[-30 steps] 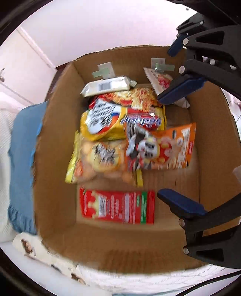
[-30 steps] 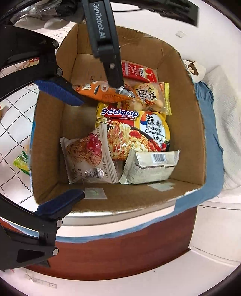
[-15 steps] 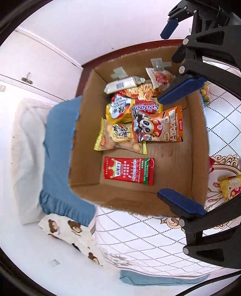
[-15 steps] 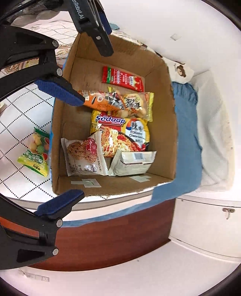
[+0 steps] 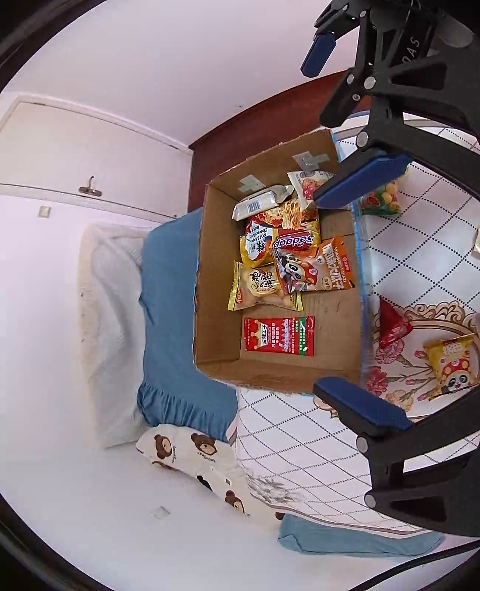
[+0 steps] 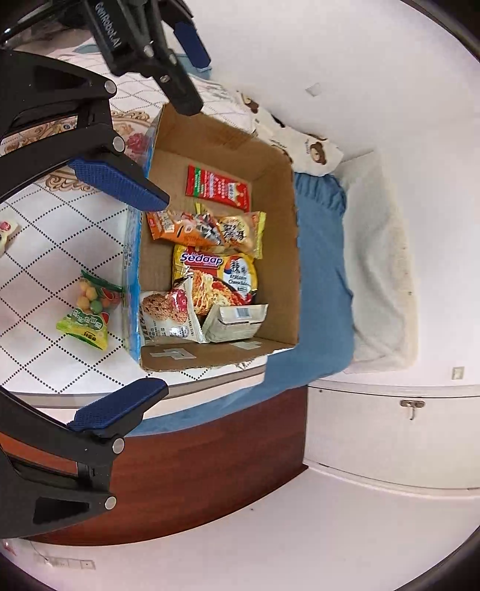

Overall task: Organize snacks
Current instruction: 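Move both grippers back toward the remaining snacks on the bed, then grasp the white-red wrapped snack with the left gripper while the right grasps the orange Cuicuijiao bag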

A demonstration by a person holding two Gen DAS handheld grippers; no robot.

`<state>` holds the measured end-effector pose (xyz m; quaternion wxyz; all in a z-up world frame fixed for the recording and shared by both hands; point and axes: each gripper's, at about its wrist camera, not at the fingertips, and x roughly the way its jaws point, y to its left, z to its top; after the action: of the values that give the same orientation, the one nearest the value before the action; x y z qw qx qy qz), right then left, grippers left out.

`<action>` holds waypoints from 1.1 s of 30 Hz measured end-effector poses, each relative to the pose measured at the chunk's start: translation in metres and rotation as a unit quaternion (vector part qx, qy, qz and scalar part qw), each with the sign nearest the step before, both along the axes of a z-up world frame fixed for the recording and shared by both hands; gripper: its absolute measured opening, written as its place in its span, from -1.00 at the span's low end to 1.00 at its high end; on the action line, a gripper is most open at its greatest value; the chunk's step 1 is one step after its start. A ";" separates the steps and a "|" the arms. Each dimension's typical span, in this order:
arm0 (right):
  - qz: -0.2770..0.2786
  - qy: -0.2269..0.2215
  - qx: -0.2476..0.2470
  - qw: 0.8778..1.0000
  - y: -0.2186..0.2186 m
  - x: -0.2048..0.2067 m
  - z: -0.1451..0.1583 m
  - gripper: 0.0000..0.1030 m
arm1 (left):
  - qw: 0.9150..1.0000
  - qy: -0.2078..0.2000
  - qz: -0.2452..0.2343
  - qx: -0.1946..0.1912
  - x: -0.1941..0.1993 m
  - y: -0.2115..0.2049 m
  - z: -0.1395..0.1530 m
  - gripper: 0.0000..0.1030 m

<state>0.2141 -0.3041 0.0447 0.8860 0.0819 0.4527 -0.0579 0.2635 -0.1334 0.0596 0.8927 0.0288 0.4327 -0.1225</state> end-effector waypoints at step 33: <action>0.001 0.339 0.127 0.932 0.017 -0.257 -0.255 0.14 | 0.943 0.291 -0.145 0.074 -0.129 -0.045 -0.209 0.81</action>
<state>-0.0434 -0.2874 -0.2101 0.6620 0.1693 0.7297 -0.0234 0.1342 -0.1784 -0.1491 0.6962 0.1198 0.6723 -0.2211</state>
